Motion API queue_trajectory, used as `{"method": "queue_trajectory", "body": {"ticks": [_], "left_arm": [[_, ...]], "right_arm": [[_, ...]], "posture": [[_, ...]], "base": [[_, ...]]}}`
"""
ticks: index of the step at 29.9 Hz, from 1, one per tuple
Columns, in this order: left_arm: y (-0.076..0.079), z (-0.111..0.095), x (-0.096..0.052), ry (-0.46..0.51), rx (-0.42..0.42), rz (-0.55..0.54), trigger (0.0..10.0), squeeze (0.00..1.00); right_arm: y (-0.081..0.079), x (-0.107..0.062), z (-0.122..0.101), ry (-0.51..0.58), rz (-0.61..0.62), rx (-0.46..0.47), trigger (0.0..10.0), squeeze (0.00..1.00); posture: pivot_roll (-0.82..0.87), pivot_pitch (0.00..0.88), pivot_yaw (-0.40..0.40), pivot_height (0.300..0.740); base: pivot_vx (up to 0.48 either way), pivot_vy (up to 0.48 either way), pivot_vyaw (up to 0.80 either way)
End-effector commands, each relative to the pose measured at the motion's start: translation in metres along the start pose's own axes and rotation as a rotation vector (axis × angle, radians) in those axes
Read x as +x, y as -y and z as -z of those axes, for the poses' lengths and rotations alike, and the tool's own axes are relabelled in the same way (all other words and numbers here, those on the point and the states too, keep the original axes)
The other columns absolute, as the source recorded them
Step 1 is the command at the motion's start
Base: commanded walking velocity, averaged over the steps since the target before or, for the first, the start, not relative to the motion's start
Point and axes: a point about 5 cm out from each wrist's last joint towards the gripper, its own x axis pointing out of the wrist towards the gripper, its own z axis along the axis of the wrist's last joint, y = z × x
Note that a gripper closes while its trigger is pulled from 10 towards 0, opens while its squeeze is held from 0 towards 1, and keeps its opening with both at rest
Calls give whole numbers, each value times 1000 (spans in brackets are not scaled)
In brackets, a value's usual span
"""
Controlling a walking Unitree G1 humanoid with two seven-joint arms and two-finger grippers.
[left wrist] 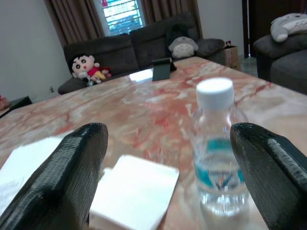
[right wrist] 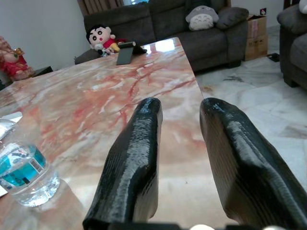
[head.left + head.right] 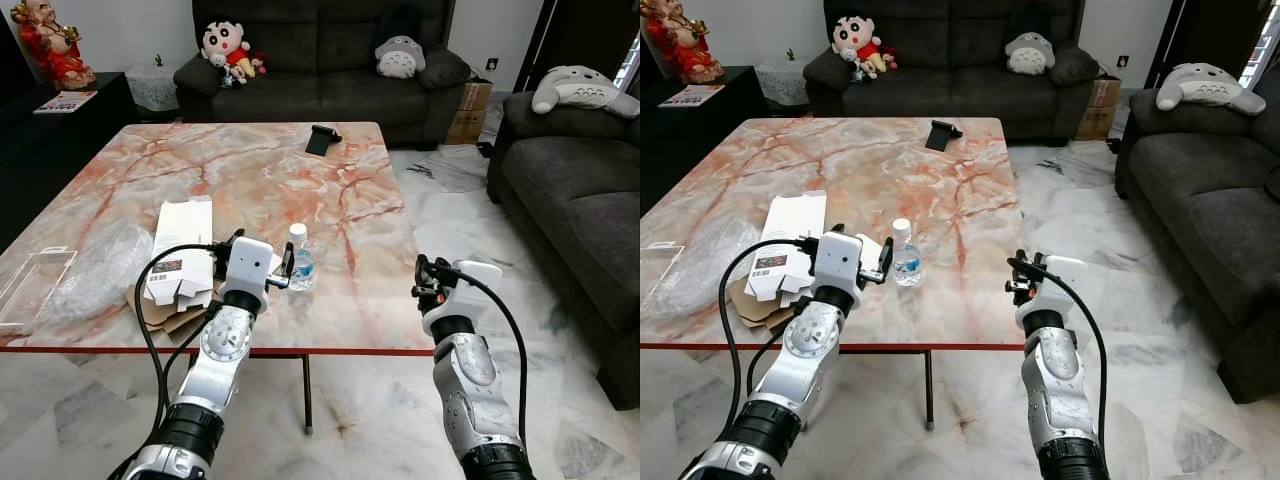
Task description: Picking trash to rubbish bin
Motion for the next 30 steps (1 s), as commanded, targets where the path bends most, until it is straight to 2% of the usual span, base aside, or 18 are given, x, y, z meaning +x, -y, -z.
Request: {"method": "queue_trajectory", "body": {"ticks": [1, 3, 9, 15, 25, 27, 30], "left_arm": [[-3, 4, -7, 2, 14, 16, 10000, 0], [-5, 8, -13, -5, 18, 21, 10000, 0], [-3, 12, -21, -19, 15, 36, 10000, 0], [1, 20, -31, -60, 8, 85, 10000, 0], [1, 18, -28, -61, 6, 82, 10000, 0], [2, 18, -28, -64, 9, 81, 10000, 0], [2, 18, -29, -70, 12, 78, 10000, 0]], "right_arm": [[2, -2, 3, -5, 8, 7, 10000, 0], [2, -2, 1, 3, 10, 11, 10000, 0], [-2, 0, -1, 10, -4, 16, 10000, 0], [-12, 5, -4, 11, -58, 27, 10000, 0], [-14, 9, -7, 16, -75, -9, 10000, 0], [-15, 9, -6, 10, -81, -33, 10000, 0], [-17, 8, -5, 8, -90, -22, 10000, 0]], "posture": [[145, 0, 22, 740], [145, 0, 22, 740], [145, 0, 22, 740], [152, 0, 23, 740], [152, 0, 23, 740], [152, 0, 23, 740], [152, 0, 25, 740]], "base": [[0, 0, 0], [0, 0, 0], [0, 0, 0], [0, 0, 0], [0, 0, 0], [0, 0, 650], [0, 0, 796]]}}
